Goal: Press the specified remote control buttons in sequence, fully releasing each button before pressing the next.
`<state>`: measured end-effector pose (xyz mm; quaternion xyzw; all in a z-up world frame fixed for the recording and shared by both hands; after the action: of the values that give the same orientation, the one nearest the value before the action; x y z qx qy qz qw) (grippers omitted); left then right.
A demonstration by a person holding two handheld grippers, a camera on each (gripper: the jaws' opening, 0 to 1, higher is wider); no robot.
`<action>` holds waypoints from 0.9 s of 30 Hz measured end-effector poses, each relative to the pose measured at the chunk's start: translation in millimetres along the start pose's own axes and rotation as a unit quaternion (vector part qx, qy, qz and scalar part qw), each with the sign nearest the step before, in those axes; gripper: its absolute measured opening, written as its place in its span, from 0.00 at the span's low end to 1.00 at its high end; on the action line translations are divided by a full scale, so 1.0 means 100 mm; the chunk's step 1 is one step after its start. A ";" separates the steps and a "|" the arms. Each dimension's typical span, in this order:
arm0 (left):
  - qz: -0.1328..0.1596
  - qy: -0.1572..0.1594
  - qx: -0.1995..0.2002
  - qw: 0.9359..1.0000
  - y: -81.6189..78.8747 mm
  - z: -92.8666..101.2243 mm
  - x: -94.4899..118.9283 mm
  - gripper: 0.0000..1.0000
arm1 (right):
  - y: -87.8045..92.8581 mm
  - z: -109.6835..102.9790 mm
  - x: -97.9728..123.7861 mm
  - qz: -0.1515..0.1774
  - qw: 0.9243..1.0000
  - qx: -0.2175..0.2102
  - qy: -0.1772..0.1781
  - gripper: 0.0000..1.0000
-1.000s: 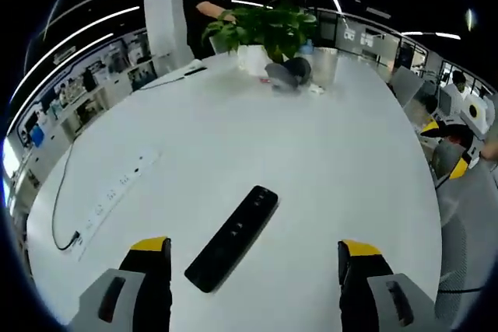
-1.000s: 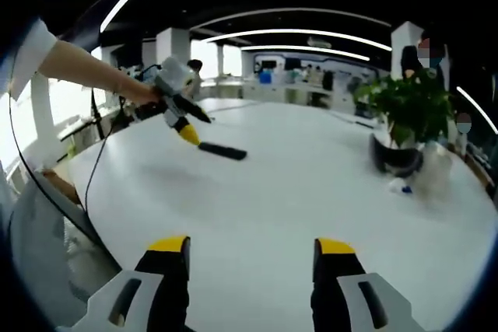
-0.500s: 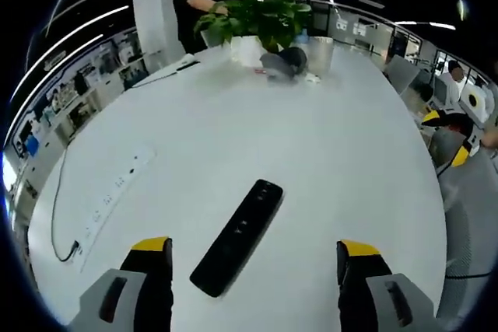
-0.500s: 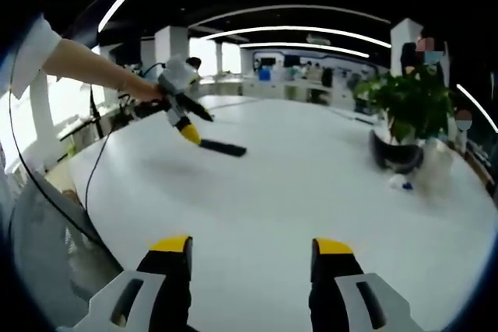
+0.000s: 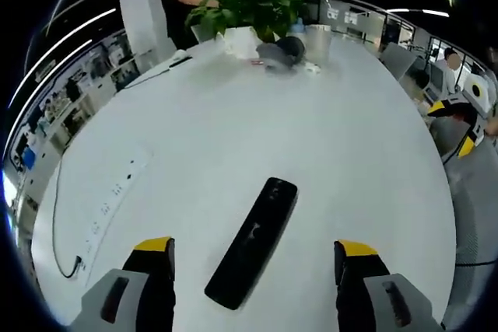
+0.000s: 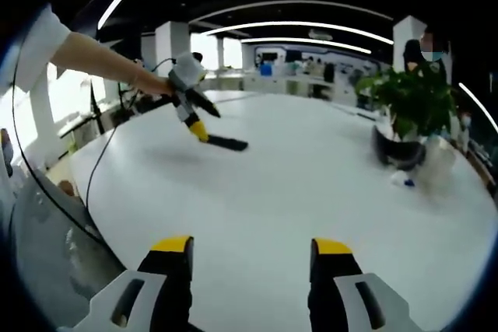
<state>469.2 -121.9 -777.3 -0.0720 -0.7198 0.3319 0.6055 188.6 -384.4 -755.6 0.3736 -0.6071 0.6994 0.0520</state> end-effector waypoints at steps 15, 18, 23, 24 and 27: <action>-0.006 0.009 0.001 1.000 0.00 -0.09 -0.15 0.86 | 0.02 0.00 -0.01 -0.008 1.000 -0.002 -0.004 0.57; -0.008 0.010 -0.002 1.000 -0.01 -0.10 -0.17 0.86 | 0.02 0.00 -0.02 -0.009 1.000 -0.002 -0.006 0.56; -0.012 0.011 -0.003 1.000 -0.01 -0.12 -0.20 0.85 | 0.04 -0.01 -0.03 -0.015 1.000 -0.005 -0.012 0.55; -0.013 0.010 -0.002 1.000 -0.01 -0.12 -0.21 0.85 | 0.04 -0.01 -0.02 -0.015 1.000 -0.004 -0.011 0.55; -0.015 0.012 -0.004 1.000 -0.02 -0.11 -0.24 0.85 | 0.04 0.00 -0.02 -0.013 1.000 -0.006 -0.008 0.55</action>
<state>486.4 -131.1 -795.4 -0.0676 -0.7151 0.3185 0.6186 188.2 -384.5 -759.9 0.3870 -0.6071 0.6916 0.0583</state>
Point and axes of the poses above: the point that each gripper's makers call its tool centre point, and the gripper's own axes: x roughly backward along the fingers, z roughly to its right, y roughly out of its underside, the point moved 6 cm from there along x, roughly backward along the fingers, and after that the axes turned 2 degrees about -z, right-handed, at the moved point
